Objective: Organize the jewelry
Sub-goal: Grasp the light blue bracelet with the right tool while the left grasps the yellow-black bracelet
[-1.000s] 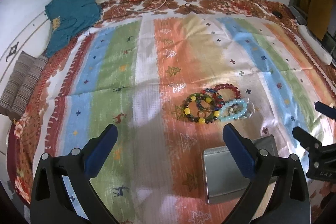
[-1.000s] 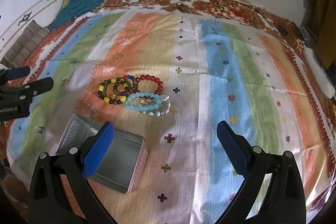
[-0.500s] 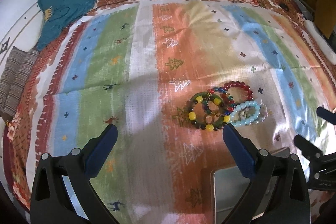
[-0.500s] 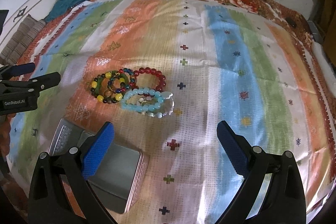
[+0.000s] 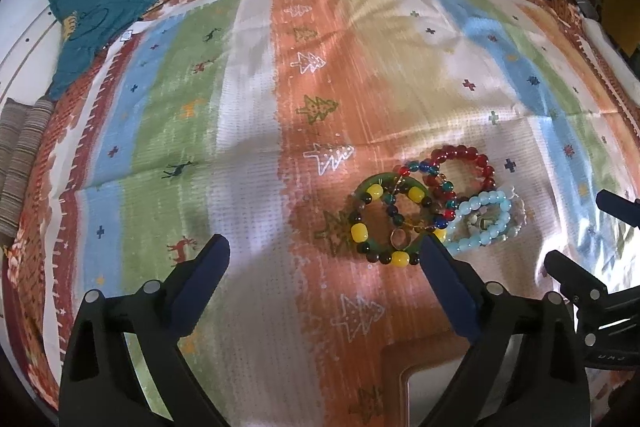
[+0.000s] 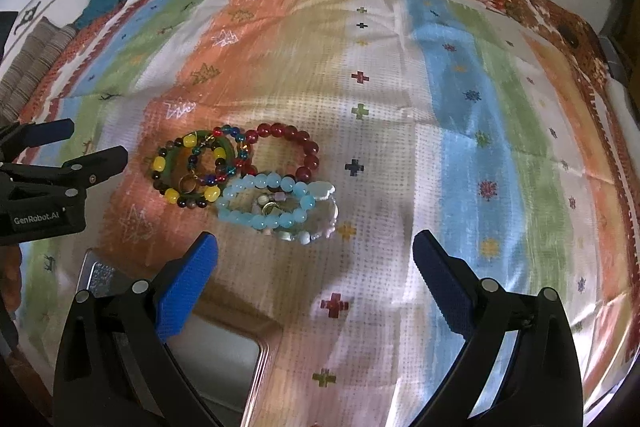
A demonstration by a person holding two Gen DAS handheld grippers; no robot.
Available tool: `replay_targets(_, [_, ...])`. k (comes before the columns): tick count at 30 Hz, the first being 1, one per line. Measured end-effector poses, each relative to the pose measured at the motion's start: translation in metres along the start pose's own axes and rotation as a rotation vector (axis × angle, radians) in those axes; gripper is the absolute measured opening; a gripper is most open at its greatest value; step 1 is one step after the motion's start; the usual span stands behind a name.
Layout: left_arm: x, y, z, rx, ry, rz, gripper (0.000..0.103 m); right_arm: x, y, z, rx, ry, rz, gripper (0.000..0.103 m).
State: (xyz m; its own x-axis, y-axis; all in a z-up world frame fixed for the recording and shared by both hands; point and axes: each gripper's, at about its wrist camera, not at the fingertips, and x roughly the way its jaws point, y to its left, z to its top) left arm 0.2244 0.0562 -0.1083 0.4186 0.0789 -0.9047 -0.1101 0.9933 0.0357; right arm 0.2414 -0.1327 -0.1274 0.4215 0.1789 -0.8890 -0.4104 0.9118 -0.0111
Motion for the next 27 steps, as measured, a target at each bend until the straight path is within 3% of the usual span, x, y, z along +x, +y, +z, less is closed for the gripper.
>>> replay_targets(13, [0.03,0.001,0.012,-0.004,0.056,-0.008,0.081,0.027,0.003,0.015,-0.013,0.038,-0.006,0.091])
replay_targets(27, [0.061,-0.013,0.015,0.053,0.117,-0.029,0.053,0.055,0.016,0.025,-0.067,0.094,-0.007,0.054])
